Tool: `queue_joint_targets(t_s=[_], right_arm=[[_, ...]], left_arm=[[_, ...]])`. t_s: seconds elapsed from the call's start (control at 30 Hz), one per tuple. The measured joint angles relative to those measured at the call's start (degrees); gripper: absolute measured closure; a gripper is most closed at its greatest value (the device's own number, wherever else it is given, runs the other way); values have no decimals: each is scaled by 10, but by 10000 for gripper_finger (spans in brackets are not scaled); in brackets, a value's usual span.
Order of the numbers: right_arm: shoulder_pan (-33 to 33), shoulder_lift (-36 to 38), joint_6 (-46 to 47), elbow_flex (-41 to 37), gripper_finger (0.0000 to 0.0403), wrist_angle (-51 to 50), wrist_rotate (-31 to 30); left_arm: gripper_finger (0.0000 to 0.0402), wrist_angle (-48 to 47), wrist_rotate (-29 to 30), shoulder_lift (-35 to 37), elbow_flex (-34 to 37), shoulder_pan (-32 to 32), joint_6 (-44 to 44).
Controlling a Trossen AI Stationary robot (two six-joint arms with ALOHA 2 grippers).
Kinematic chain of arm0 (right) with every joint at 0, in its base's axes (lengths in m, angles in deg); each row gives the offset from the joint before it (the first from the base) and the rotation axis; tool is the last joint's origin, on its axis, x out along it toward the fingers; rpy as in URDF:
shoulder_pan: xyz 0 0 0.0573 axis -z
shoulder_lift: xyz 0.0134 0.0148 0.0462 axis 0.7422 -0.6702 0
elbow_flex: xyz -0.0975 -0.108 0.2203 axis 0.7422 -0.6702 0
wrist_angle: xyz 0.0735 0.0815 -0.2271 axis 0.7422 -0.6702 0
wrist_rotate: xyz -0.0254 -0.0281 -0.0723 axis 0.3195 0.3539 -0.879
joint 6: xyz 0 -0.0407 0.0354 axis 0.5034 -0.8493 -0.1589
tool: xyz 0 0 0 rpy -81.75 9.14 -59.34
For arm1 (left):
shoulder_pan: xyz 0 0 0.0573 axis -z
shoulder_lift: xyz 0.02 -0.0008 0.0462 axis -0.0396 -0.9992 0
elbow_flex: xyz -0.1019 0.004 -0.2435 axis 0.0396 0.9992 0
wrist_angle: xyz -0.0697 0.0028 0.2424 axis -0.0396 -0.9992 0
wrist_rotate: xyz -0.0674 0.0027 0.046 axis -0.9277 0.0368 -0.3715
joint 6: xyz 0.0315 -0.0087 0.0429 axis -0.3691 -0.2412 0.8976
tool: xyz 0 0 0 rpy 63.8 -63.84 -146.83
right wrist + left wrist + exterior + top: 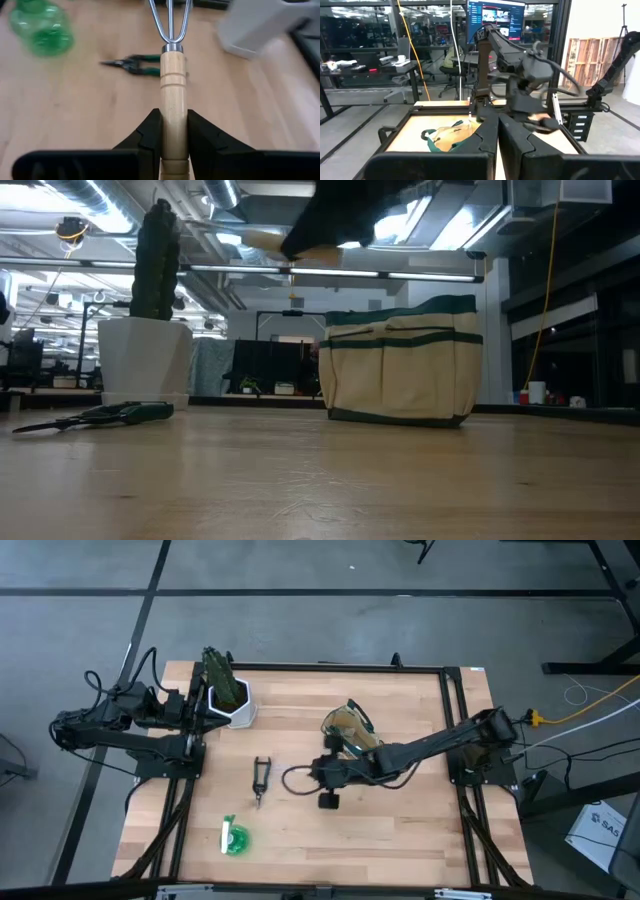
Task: Pick & Place Garden tools in Gardening bag
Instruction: Put the brown hand rake into the gardening bag
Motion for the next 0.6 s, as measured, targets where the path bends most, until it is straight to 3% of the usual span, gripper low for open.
queue_joint_targets(t_s=[0.3,0.6], right_arm=[[0,93,81,-107,334,35,-111],[-4,193,137,-210,334,71,-174]], left_arm=[[396,0,0,0,0,0,0],[395,0,0,0,0,0,0]])
